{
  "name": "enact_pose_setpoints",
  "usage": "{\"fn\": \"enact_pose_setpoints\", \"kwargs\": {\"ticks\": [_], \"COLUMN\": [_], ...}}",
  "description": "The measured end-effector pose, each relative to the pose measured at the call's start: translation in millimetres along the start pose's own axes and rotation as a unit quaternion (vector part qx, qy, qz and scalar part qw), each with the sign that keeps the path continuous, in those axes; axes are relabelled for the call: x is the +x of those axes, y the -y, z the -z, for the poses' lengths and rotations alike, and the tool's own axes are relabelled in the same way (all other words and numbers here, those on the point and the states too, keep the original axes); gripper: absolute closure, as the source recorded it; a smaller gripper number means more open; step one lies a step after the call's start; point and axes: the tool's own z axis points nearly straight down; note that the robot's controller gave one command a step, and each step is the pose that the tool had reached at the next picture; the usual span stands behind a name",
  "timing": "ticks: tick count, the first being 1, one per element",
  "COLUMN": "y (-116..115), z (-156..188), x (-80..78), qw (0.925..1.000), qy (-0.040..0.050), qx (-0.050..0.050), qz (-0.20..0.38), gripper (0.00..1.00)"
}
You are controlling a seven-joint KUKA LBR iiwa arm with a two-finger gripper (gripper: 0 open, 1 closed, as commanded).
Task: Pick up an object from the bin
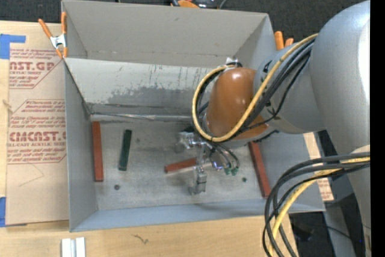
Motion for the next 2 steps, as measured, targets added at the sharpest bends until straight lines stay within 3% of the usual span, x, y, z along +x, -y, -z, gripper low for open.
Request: {"fn": "enact_pose_setpoints", "kwargs": {"ticks": [1, 2], "y": [-0.3, -0.7], "z": [0.2, 8.5], "x": [0.1, -0.2], "qw": [1.0000, 1.0000], "qy": [0.0000, -0.0004], "qx": [0.000, 0.000], "qz": [0.000, 0.000], "gripper": [1.00, 1.00]}}
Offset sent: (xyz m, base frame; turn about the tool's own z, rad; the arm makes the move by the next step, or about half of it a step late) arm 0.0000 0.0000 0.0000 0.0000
